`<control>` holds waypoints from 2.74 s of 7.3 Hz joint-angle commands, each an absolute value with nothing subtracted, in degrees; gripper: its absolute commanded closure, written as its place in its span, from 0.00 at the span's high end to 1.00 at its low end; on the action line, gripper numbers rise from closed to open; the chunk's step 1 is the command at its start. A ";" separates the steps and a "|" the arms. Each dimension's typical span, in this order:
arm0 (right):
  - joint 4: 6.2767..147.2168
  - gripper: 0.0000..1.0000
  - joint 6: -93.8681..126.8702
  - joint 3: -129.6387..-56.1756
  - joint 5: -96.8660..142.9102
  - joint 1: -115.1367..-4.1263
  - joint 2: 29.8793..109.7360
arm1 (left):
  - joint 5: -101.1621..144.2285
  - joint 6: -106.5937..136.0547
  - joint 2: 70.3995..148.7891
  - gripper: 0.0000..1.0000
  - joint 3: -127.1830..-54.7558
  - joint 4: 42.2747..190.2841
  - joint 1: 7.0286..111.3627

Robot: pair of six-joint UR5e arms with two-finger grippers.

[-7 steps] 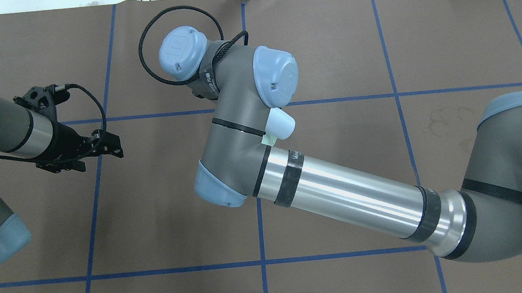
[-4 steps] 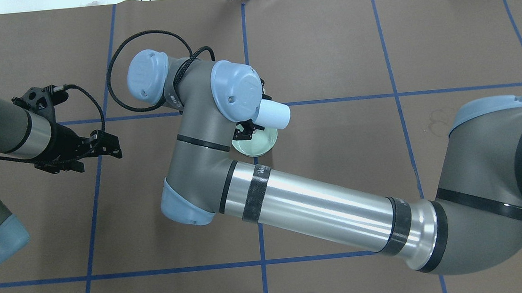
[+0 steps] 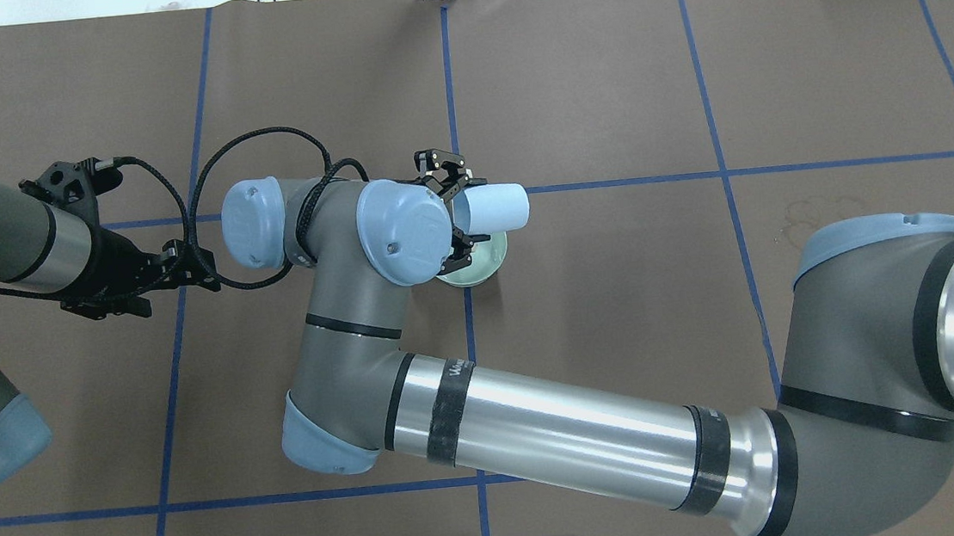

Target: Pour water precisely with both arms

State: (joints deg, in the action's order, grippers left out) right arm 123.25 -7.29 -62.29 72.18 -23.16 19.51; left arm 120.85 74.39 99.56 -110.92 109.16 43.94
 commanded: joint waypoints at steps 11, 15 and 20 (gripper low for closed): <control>130.78 0.00 -19.26 -63.00 61.35 -21.80 18.45 | 120.85 74.36 99.14 1.00 -111.27 109.07 44.03; 129.99 0.00 2.04 -87.19 73.11 -26.45 32.30 | 120.85 74.36 99.14 1.00 -111.27 109.07 44.12; 104.07 0.00 12.98 -119.84 99.66 -46.55 69.12 | 120.85 74.36 99.23 1.00 -111.27 109.07 44.47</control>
